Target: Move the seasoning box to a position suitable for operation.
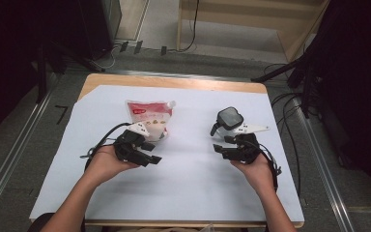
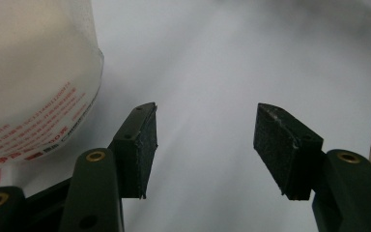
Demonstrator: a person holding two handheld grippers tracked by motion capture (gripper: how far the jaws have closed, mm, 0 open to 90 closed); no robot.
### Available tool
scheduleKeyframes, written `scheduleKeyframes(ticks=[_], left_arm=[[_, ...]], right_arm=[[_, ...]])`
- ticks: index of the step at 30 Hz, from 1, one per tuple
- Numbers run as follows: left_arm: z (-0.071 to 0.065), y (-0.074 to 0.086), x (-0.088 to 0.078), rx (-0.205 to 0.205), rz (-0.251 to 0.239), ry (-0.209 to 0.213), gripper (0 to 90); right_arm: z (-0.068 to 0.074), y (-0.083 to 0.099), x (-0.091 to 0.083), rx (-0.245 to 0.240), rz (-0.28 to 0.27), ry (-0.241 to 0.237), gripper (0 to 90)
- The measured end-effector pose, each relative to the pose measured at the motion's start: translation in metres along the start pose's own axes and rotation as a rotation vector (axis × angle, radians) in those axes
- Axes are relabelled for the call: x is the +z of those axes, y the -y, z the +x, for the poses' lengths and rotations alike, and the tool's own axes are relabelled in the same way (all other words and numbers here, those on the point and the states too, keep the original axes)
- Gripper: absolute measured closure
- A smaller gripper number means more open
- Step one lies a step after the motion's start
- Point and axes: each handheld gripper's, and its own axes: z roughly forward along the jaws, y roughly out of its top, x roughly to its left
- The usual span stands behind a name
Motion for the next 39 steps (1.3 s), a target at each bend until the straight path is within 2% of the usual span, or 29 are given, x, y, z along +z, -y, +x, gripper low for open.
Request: scheduleKeyframes(ticks=[5,8,11,12,14,19,30,36,39], left_arm=[[0.0,0.0,-0.002,0.017,-0.012,0.002,42.6],[-0.001,0.0,-0.002,0.017,-0.017,0.006,42.6],[-0.001,0.0,-0.003,0.01,-0.028,0.022,42.1],[-0.002,-0.001,-0.005,0.005,-0.039,0.042,42.1],[-0.004,-0.002,-0.008,0.001,-0.061,0.054,41.1],[-0.006,-0.002,-0.007,0.013,-0.053,0.044,40.8],[-0.008,-0.002,-0.01,0.027,-0.055,0.038,40.3],[-0.009,-0.001,-0.012,0.024,-0.07,0.036,40.1],[-0.008,0.0,-0.013,0.026,-0.076,0.034,39.9]], right_arm=[[0.002,-0.002,-0.001,-0.021,-0.012,-0.009,39.5],[0.0,-0.002,-0.002,-0.008,-0.014,-0.014,38.8],[-0.001,-0.001,-0.003,-0.006,-0.016,-0.016,38.7],[-0.002,-0.001,-0.003,-0.005,-0.017,-0.015,38.6],[-0.003,-0.001,-0.004,-0.001,-0.018,-0.012,38.4],[-0.007,0.0,-0.005,0.003,-0.02,0.002,37.8],[-0.029,0.002,-0.01,0.038,-0.04,0.06,37.6],[-0.039,0.002,-0.01,0.074,-0.041,0.063,37.0],[-0.05,0.003,-0.007,0.082,-0.035,0.106,32.9]])
